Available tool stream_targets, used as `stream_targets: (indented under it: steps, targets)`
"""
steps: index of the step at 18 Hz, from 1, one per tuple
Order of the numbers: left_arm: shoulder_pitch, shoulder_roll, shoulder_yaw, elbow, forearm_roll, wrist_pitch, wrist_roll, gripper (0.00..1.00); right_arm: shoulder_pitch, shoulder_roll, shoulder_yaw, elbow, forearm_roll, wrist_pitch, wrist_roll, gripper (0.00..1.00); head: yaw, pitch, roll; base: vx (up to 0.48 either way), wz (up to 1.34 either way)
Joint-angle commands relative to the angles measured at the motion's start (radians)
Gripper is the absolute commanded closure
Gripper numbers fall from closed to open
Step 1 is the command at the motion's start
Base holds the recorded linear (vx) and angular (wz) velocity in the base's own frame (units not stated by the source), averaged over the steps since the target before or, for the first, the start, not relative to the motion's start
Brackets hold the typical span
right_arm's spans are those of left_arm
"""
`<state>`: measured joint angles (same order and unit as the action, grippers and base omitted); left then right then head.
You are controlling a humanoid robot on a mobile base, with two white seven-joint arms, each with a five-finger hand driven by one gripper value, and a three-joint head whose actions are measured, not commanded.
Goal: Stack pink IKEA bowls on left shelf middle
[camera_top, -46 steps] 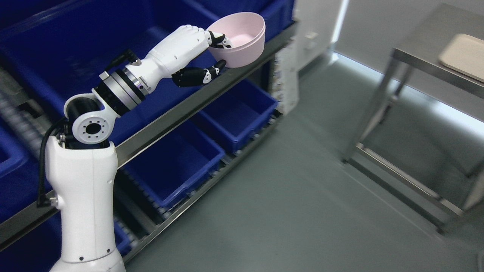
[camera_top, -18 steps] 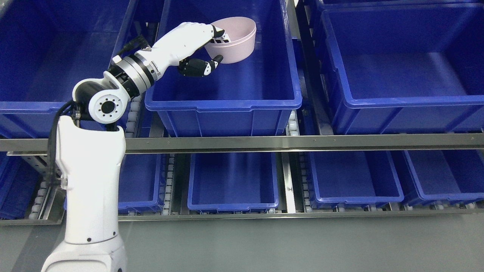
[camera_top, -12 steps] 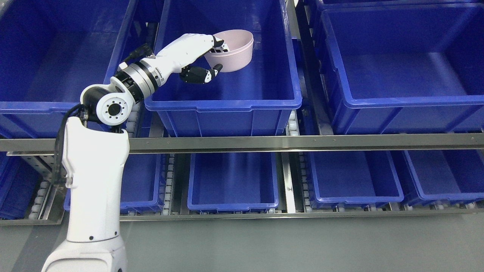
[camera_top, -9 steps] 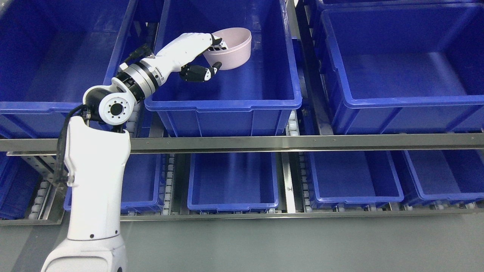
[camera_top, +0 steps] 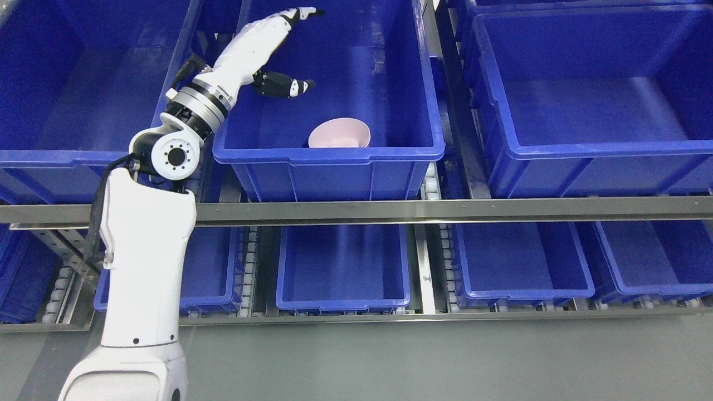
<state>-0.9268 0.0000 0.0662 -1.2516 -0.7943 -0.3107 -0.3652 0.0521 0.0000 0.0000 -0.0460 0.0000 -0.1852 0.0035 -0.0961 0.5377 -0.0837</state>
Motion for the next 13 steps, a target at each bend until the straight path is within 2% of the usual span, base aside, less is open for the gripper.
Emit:
stream_targets:
  steps: [1,3,4,6,9,13]
  targets:
    - [0.023,0.017,-0.012,0.032,0.478,0.196,0.268,0.14,0.0,-0.017,-0.009,0.0,0.008,0.0,0.0,0.0,0.0,0.0,0.0,0.0,0.0]
    - [0.071,0.017,-0.011,-0.024,0.713,0.264,0.31,0.12,0.0,-0.017,-0.009,0.0,0.008,0.0,0.0,0.0,0.0,0.0,0.0,0.0,-0.01]
    - [0.101,0.017,-0.011,-0.058,0.742,0.301,0.337,0.12,0.0,-0.017,-0.011,0.0,0.008,0.0,0.0,0.0,0.0,0.0,0.0,-0.001,-0.02]
    - [0.141,0.017,-0.011,-0.098,0.744,0.321,0.388,0.12,0.0,-0.017,-0.009,0.0,0.008,0.0,0.0,0.0,0.0,0.0,0.0,0.0,0.0]
    - [0.186,0.017,-0.02,-0.166,0.748,0.341,0.396,0.12,0.0,-0.017,-0.009,0.0,0.008,0.0,0.0,0.0,0.0,0.0,0.0,0.0,0.0]
    - [0.227,0.017,-0.1,-0.227,0.759,0.358,0.397,0.11,0.0,-0.017,-0.009,0.0,0.008,0.0,0.0,0.0,0.0,0.0,0.0,0.0,0.0]
